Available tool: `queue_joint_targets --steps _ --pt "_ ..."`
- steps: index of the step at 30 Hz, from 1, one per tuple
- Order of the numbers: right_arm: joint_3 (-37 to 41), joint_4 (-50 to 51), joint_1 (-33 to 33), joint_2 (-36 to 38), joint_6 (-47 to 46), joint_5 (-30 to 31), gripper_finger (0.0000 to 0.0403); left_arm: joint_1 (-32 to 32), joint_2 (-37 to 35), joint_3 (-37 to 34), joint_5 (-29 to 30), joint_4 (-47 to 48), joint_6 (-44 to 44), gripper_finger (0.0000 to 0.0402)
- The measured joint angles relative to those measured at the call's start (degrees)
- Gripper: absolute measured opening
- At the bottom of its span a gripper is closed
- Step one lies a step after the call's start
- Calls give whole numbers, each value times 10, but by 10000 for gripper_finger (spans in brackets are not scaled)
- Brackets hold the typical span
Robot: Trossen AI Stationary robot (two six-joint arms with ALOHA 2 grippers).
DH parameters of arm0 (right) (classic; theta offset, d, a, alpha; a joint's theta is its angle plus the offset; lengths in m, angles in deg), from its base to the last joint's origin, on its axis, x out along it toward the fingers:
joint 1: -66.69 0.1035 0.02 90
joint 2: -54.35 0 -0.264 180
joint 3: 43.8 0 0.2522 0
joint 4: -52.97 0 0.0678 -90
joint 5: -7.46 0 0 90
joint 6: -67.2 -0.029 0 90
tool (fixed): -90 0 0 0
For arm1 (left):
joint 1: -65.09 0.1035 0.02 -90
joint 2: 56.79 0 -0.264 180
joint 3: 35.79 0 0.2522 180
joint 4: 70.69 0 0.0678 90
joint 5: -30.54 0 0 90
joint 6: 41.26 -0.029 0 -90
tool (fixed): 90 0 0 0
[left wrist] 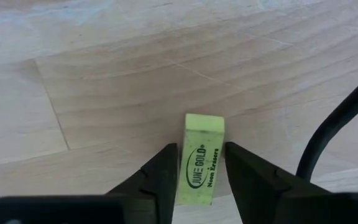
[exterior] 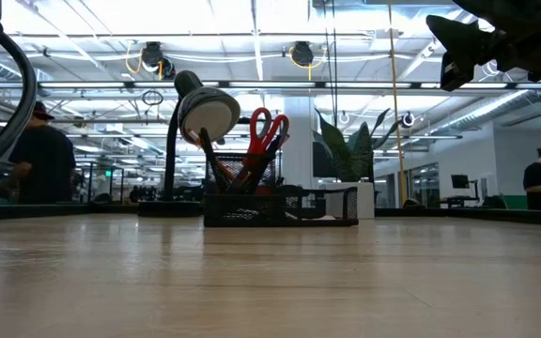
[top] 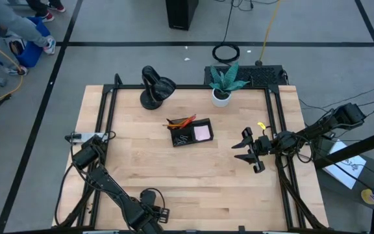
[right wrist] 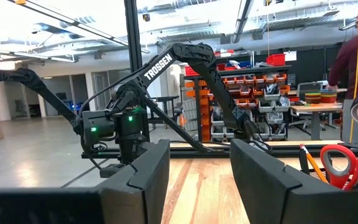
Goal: Pick and place office supplies into organizer
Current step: Put the green eraser into the desk organizer
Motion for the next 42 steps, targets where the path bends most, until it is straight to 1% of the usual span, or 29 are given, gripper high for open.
queue_joint_targets --steps 13,21,28,40,41,42 --pt "0 0 0 0 0 0 160 0 0 0 6 -1 11 93" --pt "0 0 0 0 0 0 160 0 0 0 11 5 16 91" --pt "0 0 0 0 0 0 160 0 0 0 37 22 25 90" --pt "0 0 0 0 0 0 160 15 -5 -2 44 40 21 90" --pt "0 0 0 0 0 0 160 17 -7 -2 48 44 21 90" --pt "0 0 0 0 0 0 160 18 -9 -3 64 56 21 90"
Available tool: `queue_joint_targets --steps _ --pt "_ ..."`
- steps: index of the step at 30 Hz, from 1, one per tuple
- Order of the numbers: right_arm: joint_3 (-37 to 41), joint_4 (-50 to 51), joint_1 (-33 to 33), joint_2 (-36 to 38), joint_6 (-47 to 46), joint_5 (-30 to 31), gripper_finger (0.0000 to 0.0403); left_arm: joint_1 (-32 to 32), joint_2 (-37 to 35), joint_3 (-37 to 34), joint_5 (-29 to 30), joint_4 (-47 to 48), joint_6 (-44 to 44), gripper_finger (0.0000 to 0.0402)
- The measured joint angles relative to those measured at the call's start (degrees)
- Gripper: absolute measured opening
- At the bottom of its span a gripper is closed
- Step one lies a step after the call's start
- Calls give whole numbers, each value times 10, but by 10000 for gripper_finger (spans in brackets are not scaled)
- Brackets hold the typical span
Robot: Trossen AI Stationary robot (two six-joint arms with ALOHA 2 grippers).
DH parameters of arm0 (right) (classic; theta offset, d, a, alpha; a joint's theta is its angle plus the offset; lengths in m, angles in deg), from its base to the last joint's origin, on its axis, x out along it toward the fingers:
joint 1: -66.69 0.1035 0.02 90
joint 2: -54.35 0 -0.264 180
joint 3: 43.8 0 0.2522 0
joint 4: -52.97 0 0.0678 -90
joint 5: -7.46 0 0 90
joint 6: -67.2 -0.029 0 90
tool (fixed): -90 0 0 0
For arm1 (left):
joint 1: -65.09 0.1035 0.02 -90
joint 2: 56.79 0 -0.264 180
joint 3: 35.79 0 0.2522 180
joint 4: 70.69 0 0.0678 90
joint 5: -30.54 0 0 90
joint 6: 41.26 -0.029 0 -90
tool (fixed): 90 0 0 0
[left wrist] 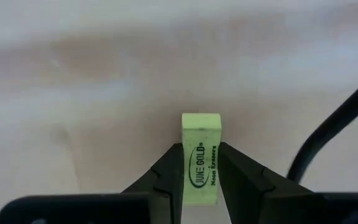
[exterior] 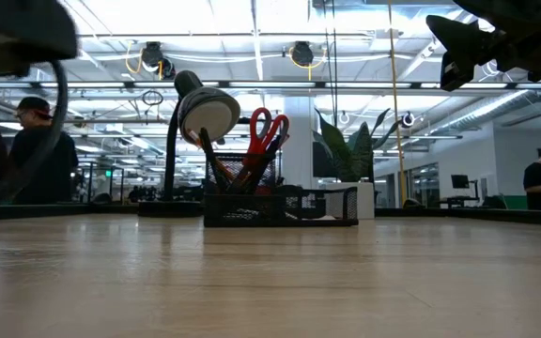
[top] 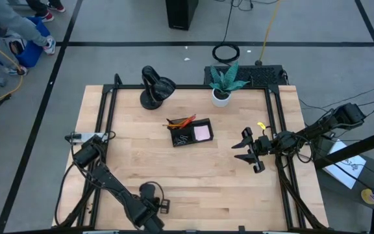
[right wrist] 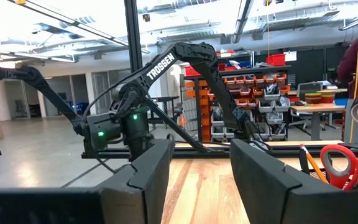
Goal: Pick and place office supplies into organizer
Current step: Put the green eraser into the desk organizer
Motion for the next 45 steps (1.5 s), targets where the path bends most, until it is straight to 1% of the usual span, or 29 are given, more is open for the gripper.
queue_joint_targets --steps 5,14,22,27,37,45 --pt "0 0 0 0 0 0 160 2 -12 0 55 13 -1 90" --pt "0 0 0 0 0 0 160 26 -26 2 79 24 -37 90" --pt "0 1 0 0 0 0 160 52 -48 2 141 48 -86 90" --pt "0 1 0 0 0 0 160 81 -71 2 165 50 -130 90" --pt "0 0 0 0 0 0 160 164 -116 2 158 48 -249 90" --pt "0 0 0 0 0 0 160 237 -146 3 140 32 -367 90"
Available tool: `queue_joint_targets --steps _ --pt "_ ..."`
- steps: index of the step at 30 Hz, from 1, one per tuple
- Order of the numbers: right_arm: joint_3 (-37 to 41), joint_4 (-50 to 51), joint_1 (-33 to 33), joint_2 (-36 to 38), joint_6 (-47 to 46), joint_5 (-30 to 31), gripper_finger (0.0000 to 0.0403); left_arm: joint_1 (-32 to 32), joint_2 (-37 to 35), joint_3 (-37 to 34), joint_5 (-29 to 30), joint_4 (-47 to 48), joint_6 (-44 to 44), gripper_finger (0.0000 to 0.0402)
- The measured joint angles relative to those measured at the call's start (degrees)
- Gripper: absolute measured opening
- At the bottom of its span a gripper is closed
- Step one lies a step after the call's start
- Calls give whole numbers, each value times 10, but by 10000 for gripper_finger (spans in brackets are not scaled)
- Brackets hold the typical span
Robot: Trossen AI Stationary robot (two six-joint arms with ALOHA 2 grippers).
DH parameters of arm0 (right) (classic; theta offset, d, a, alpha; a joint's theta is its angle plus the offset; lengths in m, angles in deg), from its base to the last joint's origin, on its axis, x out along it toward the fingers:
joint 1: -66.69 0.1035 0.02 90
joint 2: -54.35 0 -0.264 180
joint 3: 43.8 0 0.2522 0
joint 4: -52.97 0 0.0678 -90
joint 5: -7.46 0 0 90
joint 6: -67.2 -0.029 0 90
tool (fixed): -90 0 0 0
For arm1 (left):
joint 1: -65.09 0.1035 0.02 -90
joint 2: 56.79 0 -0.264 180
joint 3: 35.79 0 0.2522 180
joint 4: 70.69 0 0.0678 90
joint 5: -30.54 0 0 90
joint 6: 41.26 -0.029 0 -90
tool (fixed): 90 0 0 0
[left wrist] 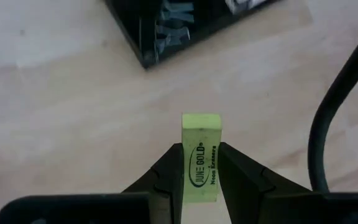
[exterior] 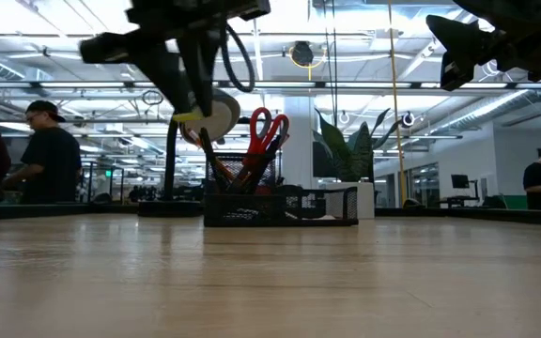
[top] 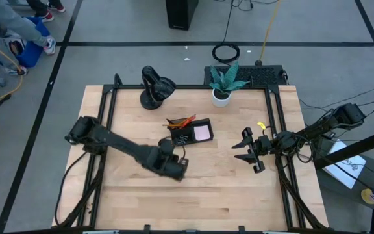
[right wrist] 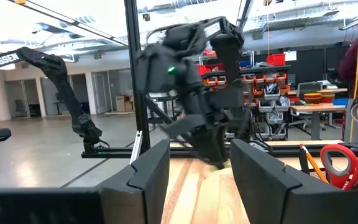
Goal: Pick and place office supplies into organizer
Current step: Put the green eraser into the desk organizer
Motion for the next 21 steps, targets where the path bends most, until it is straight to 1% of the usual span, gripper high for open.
queue_joint_targets --steps 2,8,13,17,21 --pt "0 0 0 0 0 0 160 21 -9 0 -5 -1 -30 90" --pt "0 0 0 0 0 0 160 90 -22 0 -49 -38 -163 90" --pt "0 0 0 0 0 0 160 147 -22 0 -118 -59 -240 90" --pt "0 0 0 0 0 0 160 179 -20 0 -142 -79 -294 90" --pt "0 0 0 0 0 0 160 205 -20 0 -178 -87 -349 90"
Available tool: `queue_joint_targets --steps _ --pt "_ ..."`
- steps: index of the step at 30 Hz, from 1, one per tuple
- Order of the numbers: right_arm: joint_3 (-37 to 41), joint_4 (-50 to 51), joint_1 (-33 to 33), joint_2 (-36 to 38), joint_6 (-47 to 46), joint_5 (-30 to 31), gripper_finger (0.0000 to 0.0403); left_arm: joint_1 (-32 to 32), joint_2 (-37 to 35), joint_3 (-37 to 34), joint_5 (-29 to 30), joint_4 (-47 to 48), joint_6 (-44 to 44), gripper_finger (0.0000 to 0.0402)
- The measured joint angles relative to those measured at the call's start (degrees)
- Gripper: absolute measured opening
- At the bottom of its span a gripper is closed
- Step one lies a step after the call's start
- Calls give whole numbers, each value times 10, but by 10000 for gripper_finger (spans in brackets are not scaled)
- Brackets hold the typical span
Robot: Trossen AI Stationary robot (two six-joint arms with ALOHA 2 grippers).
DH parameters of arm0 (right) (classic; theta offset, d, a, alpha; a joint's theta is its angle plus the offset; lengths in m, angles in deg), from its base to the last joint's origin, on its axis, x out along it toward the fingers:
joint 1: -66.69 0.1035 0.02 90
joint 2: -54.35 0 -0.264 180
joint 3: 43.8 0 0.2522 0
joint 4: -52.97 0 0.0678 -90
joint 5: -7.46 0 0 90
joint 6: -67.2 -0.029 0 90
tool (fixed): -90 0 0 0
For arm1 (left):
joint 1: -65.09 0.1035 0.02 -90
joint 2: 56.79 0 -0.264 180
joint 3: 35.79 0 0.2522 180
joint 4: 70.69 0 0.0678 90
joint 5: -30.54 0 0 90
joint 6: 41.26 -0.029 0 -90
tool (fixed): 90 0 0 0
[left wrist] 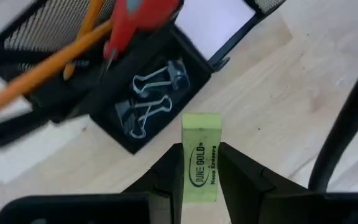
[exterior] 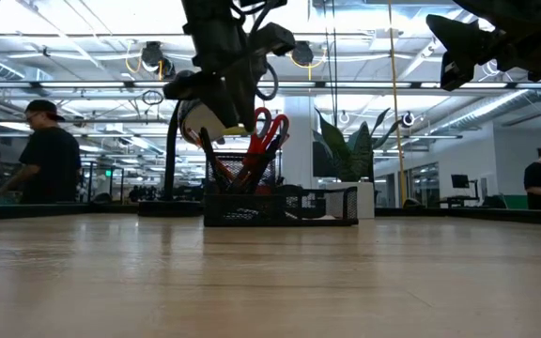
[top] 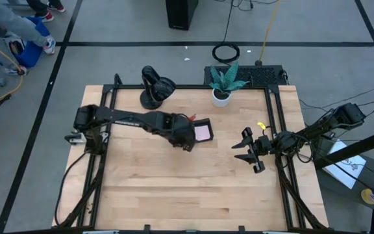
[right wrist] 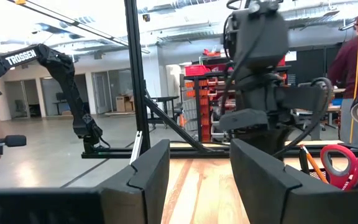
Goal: Pick and place office supplies into organizer
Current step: Put the green eraser into the desk organizer
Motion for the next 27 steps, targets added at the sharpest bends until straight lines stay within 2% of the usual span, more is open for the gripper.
queue_joint_targets --steps 5,10,18,27 --pt "0 0 0 0 0 0 160 23 0 0 -17 -4 -49 90" --pt "0 0 0 0 0 0 160 35 0 0 -33 -4 -41 90" --pt "0 0 0 0 0 0 160 33 0 0 4 -5 -74 90" --pt "0 0 0 0 0 0 160 34 27 0 -2 1 -106 90"
